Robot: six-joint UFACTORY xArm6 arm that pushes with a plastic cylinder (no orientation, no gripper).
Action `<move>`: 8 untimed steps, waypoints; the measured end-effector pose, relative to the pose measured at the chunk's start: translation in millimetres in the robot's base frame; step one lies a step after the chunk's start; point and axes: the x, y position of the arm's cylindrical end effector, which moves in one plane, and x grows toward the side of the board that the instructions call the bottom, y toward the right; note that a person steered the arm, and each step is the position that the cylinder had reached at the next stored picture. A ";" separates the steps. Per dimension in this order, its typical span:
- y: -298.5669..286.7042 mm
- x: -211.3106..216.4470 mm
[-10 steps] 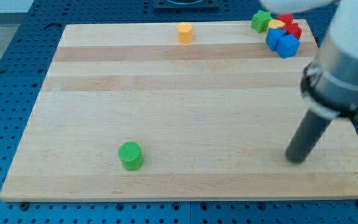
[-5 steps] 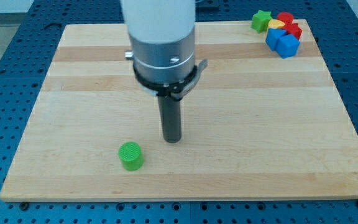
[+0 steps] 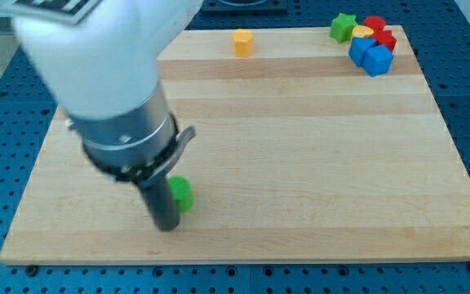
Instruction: Push the green circle towards the group of blocks
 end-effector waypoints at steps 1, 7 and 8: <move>11.1 -31.8; 86.5 -142.8; 109.8 -169.5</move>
